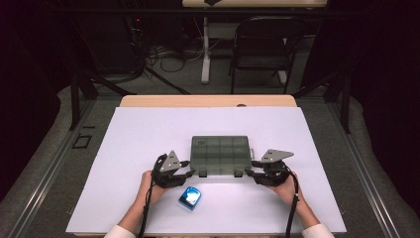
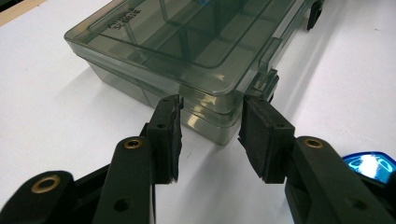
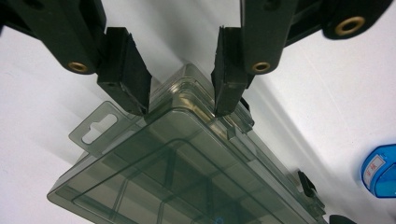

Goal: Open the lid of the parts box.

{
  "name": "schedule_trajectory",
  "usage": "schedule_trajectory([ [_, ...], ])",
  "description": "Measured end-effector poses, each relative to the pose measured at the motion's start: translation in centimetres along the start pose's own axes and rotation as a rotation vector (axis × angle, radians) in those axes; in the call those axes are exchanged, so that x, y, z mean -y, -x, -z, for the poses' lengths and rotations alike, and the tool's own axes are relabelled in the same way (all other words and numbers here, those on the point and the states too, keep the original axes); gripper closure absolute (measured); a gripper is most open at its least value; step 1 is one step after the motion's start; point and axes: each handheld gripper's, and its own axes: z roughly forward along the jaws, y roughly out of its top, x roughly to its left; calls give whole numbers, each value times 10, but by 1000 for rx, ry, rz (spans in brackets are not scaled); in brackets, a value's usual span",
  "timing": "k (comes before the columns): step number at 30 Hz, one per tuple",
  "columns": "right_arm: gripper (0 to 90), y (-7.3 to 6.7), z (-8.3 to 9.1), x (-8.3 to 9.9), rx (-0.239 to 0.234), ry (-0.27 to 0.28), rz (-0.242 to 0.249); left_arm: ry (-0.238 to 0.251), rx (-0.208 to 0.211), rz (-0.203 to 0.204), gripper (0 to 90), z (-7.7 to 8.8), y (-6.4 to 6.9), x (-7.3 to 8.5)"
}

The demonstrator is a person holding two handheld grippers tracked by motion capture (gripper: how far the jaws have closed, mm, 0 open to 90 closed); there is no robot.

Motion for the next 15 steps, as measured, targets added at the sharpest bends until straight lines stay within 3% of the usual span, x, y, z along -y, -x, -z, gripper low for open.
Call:
schedule_trajectory([
  [7, 589, 0, 1, 0, 3, 20, -4, 7, -2, -6, 541, 1, 0, 0],
  [10, 598, 0, 2, 0, 6, 27, -4, 12, -20, -10, 466, 1, 2, -2],
  [15, 607, 0, 3, -1, 12, 34, -7, 26, -55, -23, 464, 2, 5, -4],
])
